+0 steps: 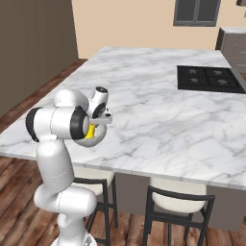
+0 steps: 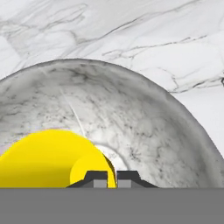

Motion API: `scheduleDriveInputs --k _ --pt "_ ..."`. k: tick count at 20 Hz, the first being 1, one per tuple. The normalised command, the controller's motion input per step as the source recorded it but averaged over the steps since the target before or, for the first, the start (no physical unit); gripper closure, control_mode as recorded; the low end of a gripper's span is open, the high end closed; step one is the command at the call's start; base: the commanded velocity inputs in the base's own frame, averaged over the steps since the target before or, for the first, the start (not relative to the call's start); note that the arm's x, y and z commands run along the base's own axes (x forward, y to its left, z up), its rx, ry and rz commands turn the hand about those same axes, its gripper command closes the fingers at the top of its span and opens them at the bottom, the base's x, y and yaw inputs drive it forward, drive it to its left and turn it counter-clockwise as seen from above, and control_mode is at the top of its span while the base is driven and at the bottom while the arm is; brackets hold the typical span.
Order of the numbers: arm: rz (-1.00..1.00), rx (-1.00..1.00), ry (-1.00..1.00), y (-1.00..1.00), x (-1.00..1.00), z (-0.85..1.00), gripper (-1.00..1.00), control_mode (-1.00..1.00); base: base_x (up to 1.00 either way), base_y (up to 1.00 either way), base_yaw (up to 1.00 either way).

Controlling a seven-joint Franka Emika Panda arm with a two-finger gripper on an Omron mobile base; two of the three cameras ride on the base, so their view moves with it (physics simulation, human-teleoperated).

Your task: Place the cup inside the bowl on the dining table and move the bowl to any counter.

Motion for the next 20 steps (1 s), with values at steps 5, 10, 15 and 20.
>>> scheduleDriveInputs --k 5,10,15,20 --pt "0.0 0.0 0.0 0.0 0.1 -0.15 1.0 -1.0 0.0 0.0 0.0" --pt "0.0 0.0 0.0 0.0 0.05 -0.12 1.0 -1.0 0.0 0.0 0.0" --pt "0.0 0.0 0.0 0.0 -0.04 -0.01 1.0 -1.0 0.0 0.0 0.0" --pt "0.0 0.0 0.0 0.03 -0.04 0.0 -1.0 -1.0 0.0 0.0 0.0"
